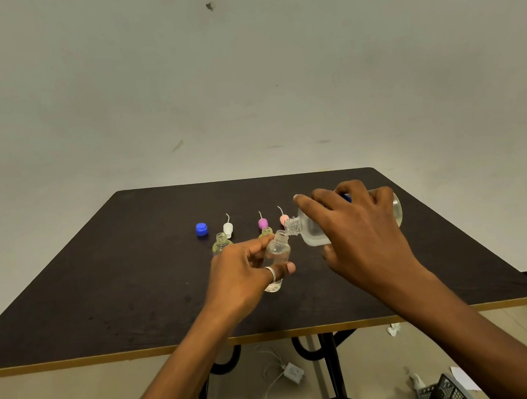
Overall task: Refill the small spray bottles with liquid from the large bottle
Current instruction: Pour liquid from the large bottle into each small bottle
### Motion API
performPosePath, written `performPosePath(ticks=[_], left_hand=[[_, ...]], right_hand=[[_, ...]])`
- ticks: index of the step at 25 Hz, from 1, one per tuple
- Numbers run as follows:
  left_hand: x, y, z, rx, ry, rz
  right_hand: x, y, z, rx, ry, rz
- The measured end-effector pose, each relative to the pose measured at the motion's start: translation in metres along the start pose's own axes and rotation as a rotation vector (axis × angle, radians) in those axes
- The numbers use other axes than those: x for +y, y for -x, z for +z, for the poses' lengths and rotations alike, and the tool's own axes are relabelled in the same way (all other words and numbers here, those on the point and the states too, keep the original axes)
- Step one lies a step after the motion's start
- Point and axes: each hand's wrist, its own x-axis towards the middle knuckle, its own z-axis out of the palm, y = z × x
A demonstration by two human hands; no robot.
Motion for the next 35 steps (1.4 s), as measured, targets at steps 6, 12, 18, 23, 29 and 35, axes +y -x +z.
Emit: performPosePath(ticks=[6, 12, 18, 23, 29, 35], left_hand=[[0.0009, 0.0007, 0.0007, 0.007, 0.009, -0.001], [0.0018, 0.0009, 0.001, 0.013, 0.012, -0.004], [0.0021, 0.0016, 0.0022, 0.016, 0.021, -0.008], [0.003, 0.003, 0.0026, 0.019, 0.04, -0.007], [0.0025, 0.0036, 0.0033, 0.022, 0.057, -0.003], [0.002, 0.003, 0.0038, 0.023, 0.063, 0.002]], right_hand=[[0.0002, 0.0005, -0.0009, -0.003, 0.001, 0.0], [-0.0005, -0.0009, -0.0018, -0.001, 0.001, 0.001], [-0.0001, -0.0009, -0.0029, -0.001, 0.0, 0.004], [-0.0001, -0.0005, -0.0021, -0.005, 0.0, 0.005], [-0.0002, -0.0005, -0.0037, -0.009, 0.0, 0.002], [-0.0004, -0.0008, -0.0046, -0.011, 0.004, 0.002]])
